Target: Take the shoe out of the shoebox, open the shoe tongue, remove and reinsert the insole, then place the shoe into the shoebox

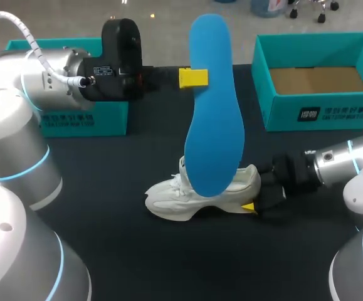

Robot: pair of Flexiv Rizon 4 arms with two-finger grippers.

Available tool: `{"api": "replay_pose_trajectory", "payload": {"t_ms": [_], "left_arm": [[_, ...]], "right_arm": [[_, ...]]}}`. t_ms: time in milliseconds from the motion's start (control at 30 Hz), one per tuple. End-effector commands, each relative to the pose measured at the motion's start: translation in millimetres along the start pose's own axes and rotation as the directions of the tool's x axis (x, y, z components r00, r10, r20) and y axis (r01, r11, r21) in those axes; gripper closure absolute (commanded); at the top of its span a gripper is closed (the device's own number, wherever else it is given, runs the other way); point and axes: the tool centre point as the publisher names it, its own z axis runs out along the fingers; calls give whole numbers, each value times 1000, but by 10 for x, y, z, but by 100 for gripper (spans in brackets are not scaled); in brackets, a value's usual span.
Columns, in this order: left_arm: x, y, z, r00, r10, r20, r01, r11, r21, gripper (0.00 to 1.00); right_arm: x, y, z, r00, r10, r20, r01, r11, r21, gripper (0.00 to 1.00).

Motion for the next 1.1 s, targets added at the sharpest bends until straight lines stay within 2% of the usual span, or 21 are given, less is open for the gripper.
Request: {"api": "replay_pose_trajectory", "payload": {"t_ms": [33, 167, 300, 433, 533, 600, 733, 833, 1100], "left_arm": [[3, 8, -2, 1000, 1, -1, -1, 1000, 3, 100], [3, 8, -2, 1000, 1, -1, -1, 1000, 3, 100], [3, 8, -2, 1000, 1, -1, -1, 1000, 3, 100], [3, 8, -2, 1000, 1, -1, -1, 1000, 3, 100], [3, 8, -2, 1000, 1, -1, -1, 1000, 3, 100], [3, 8, -2, 1000, 1, -1, -1, 1000, 3, 100], [3, 8, -2, 1000, 1, -1, -1, 1000, 3, 100], [3, 8, -2, 1000, 1, -1, -1, 1000, 3, 100], [3, 8, -2, 1000, 1, -1, -1, 1000, 3, 100]], "right_arm": [[-12, 67, -93, 1000, 9, 6, -9, 999, 43, 0], [-23, 140, -202, 1000, -2, 29, -1, 995, 101, 0], [-28, 188, -327, 998, 12, 62, -25, 976, 218, 0], [-39, 258, -463, 997, 32, 77, -58, 928, 369, 0], [-50, 292, -529, 994, 65, 85, -96, 890, 446, 0], [-45, 327, -564, 993, 73, 92, -108, 881, 461, 0], [-25, 388, -603, 990, 62, 127, -122, 833, 540, 0], [-10, 428, -615, 982, 81, 172, -171, 776, 607, 0], [-10, 428, -615, 982, 81, 172, -171, 776, 607, 0]]}}
